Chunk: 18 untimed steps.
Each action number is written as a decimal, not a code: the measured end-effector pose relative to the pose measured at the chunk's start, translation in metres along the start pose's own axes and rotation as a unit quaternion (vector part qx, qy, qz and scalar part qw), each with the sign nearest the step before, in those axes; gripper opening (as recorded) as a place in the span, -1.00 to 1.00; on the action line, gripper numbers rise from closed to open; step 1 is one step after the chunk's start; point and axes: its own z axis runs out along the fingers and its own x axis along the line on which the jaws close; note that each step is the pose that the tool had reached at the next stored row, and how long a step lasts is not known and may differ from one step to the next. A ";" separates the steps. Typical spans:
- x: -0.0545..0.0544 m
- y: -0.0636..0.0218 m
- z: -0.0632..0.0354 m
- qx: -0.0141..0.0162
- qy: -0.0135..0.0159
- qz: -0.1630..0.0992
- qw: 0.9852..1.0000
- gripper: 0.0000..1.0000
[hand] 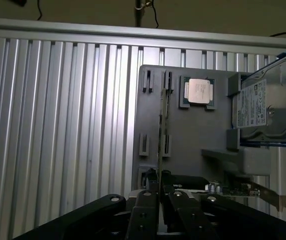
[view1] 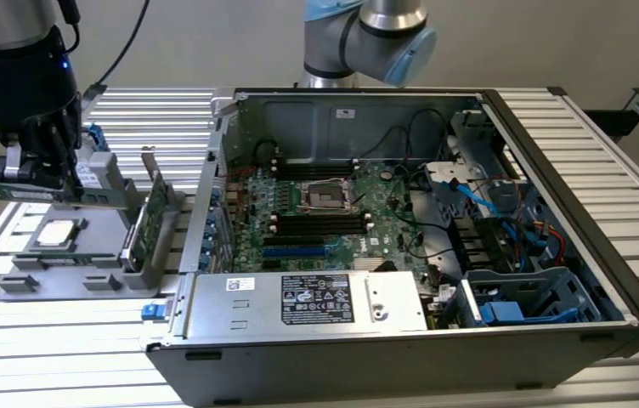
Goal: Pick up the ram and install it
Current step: 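Pick up the ram and move it above insertion slot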
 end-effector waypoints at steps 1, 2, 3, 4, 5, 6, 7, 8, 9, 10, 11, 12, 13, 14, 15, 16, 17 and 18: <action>0.000 -0.0008 -0.0002 0.002 0.000 0.000 1.000 -0.73; 0.000 -0.0017 -0.0003 0.003 0.000 0.000 1.000 -0.73; 0.000 -0.0026 -0.0005 0.005 0.000 0.000 1.000 -0.73; 0.000 -0.0033 -0.0006 0.006 0.000 0.000 1.000 -0.73; 0.000 -0.0038 -0.0007 0.008 0.000 0.000 1.000 -0.73; 0.000 -0.0040 -0.0015 0.009 0.000 -0.001 1.000 -0.73; 0.000 -0.0039 -0.0034 0.009 0.000 -0.002 1.000 -0.73; 0.000 -0.0038 -0.0054 0.010 0.001 -0.002 1.000 -0.73; 0.000 -0.0042 -0.0070 0.010 0.001 -0.003 1.000 -0.73; -0.001 -0.0042 -0.0073 0.010 0.001 -0.003 1.000 -0.73; -0.001 -0.0042 -0.0073 0.010 0.001 -0.003 1.000 -0.73; -0.001 -0.0042 -0.0073 0.010 0.001 -0.003 1.000 -0.73; -0.001 -0.0042 -0.0073 0.010 0.001 -0.003 1.000 -0.73; -0.001 -0.0042 -0.0073 0.010 0.001 -0.003 1.000 -0.73; -0.002 -0.0043 -0.0074 0.009 0.001 -0.003 1.000 -0.73; -0.003 -0.0044 -0.0073 0.010 0.001 -0.003 1.000 -0.73; -0.006 -0.0045 -0.0072 0.010 0.001 -0.003 1.000 -0.73; -0.008 -0.0048 -0.0081 0.012 0.001 -0.003 1.000 -0.73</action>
